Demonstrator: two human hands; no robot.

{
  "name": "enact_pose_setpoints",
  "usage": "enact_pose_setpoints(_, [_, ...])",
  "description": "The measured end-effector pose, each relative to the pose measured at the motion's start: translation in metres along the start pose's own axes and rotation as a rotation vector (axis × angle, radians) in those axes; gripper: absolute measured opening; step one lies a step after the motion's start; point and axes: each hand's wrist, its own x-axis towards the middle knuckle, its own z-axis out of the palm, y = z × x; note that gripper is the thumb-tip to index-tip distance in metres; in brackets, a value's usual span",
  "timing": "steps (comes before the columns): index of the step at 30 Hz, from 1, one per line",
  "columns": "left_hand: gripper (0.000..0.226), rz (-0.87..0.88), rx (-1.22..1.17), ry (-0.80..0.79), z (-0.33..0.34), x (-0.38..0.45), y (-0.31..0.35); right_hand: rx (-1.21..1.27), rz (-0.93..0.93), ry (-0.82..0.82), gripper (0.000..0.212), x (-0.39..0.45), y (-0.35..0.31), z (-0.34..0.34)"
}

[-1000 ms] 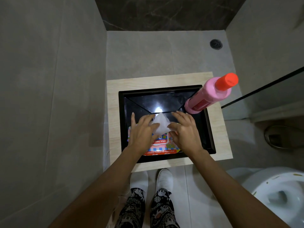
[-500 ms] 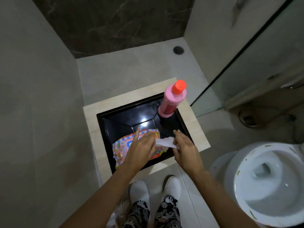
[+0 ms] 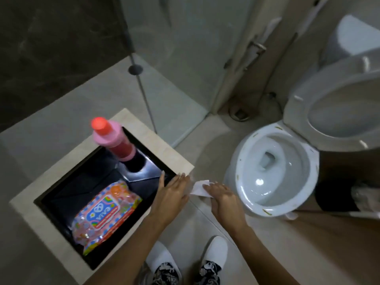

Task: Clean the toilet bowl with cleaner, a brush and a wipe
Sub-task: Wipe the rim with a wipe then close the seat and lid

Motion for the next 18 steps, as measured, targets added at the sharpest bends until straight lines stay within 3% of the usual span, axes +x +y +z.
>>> enact_pose_setpoints(3, [0.067,-0.002,0.063,-0.148,0.024,0.017,0.030,-0.041,0.091,0.006,0.043,-0.022,0.038,-0.012])
enact_pose_setpoints(6, [0.066,0.048,0.093,-0.226,0.049,0.034,0.057,-0.044,0.162,0.003,0.040,-0.043,0.078,-0.019])
enact_pose_setpoints(9, [0.051,0.097,0.064,-0.292,0.072,0.049,0.090,-0.008,0.286,-0.035,0.031,-0.059,0.117,-0.019])
enact_pose_setpoints(11, [0.056,0.112,0.032,-0.369,0.088,0.059,0.114,-0.001,0.323,-0.021,0.027,-0.066,0.144,-0.017])
enact_pose_setpoints(14, [0.056,0.145,0.045,-0.520,0.118,0.073,0.141,0.024,0.393,0.044,0.035,-0.069,0.179,-0.013])
enact_pose_setpoints(18, [0.057,0.096,0.027,-0.558,0.159,0.090,0.160,0.001,0.444,0.120,0.039,-0.070,0.215,0.013])
